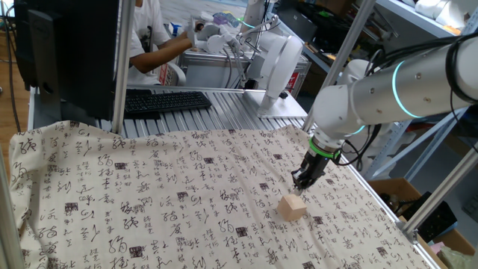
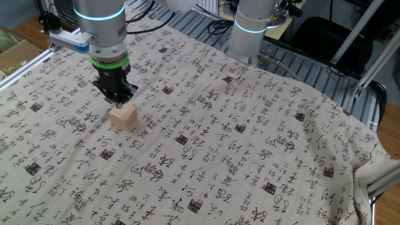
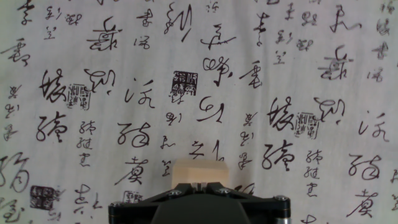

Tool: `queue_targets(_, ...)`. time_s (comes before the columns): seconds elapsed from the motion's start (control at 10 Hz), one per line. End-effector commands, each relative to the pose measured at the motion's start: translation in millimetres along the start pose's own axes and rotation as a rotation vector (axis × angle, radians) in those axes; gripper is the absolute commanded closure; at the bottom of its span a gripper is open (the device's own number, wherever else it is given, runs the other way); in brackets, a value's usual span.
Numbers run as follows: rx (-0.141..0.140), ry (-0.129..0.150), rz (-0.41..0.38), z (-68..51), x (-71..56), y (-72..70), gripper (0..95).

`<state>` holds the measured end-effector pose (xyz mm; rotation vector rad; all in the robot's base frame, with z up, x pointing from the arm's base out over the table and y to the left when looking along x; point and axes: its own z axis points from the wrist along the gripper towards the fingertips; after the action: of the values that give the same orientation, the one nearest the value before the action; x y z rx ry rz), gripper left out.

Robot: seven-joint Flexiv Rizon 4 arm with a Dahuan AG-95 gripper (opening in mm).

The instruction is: Pick up the small block on the left and move it to the right

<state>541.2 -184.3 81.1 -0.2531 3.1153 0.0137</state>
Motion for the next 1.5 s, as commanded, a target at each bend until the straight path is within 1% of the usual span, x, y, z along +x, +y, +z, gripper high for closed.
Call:
queue_targets(0.1, 0.000, 0.006, 0.038, 0.8, -0.6, -0.3, 57.0)
queue_targets(0.3, -0.006, 0.009, 0.041, 1.0, -0.7, -0.1, 57.0)
queue_targets(0.4, -0.010, 0.010, 0.044, 1.3, -0.9, 0.2, 38.0)
queue_targets(0.5, -0.014, 0.010, 0.044, 1.7, -1.1, 0.4, 38.0)
queue_targets(0.6, -0.020, 0.009, 0.053, 1.8, -1.3, 1.5, 19.0)
queue_targets(0.7, -0.019, 0.012, 0.063, 2.0, -1.6, 3.6, 19.0)
queue_targets(0.8, -0.017, 0.017, 0.069, 2.5, -1.9, 5.3, 0.0)
queue_targets(1.0, -0.018, 0.018, 0.072, 2.6, -2.1, 6.3, 0.0)
queue_targets(1.5, -0.008, 0.016, 0.076, 4.9, -3.3, 7.4, 0.0)
